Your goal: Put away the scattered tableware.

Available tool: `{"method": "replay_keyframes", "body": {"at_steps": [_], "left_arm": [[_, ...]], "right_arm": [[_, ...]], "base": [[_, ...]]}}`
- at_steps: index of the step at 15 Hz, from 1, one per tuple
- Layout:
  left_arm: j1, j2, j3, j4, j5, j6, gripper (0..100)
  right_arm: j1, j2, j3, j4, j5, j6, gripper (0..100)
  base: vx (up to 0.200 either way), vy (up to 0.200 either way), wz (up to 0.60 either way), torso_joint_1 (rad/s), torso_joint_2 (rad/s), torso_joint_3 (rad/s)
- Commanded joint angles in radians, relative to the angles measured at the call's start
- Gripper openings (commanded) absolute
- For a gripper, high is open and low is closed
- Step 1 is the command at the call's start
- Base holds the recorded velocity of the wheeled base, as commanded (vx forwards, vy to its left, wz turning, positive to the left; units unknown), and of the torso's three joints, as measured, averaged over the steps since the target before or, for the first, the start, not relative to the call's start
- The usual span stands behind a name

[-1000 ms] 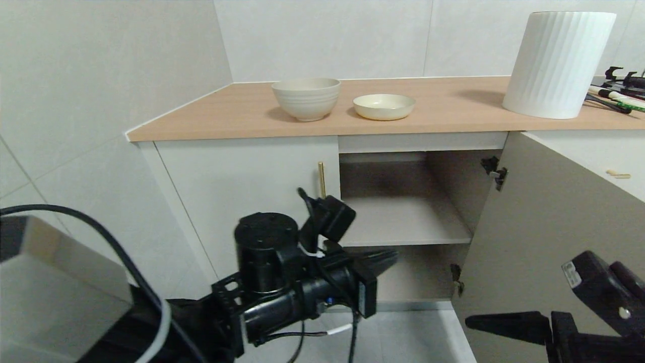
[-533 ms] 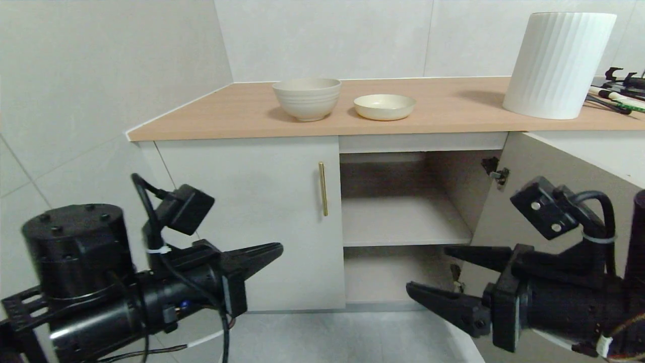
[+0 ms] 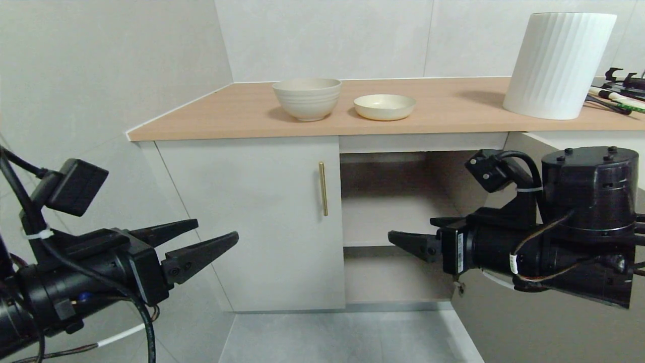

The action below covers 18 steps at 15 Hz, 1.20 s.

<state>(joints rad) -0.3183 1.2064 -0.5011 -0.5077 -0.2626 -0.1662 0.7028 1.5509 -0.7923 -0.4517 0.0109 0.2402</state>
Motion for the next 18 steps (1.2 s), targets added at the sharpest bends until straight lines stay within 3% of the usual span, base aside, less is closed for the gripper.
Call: {"method": "replay_keyframes", "body": {"at_steps": [1,3,6,18], "left_arm": [[0.022,-0.005,-0.004,-0.002,0.0,-0.001,100],[0.028,-0.001,-0.011,-0.008,0.002,0.001,100],[0.03,0.004,-0.043,-0.003,0.002,0.001,100],[0.065,0.039,-0.065,-0.006,-0.006,0.001,100]], "right_arm": [[-0.008,0.015,-0.01,0.008,0.0,0.005,100],[-0.008,0.009,-0.048,0.105,-0.006,0.017,100],[-0.006,0.009,-0.054,0.113,-0.012,0.037,100],[0.02,-0.003,-0.05,0.166,-0.005,0.039,100]], "base": [[0.0,0.0,0.0,0.0,0.0,0.0],[0.0,0.0,0.0,0.0,0.0,0.0],[0.0,0.0,0.0,0.0,0.0,0.0],[0.2,0.0,0.0,0.003,0.0,0.004]]}}
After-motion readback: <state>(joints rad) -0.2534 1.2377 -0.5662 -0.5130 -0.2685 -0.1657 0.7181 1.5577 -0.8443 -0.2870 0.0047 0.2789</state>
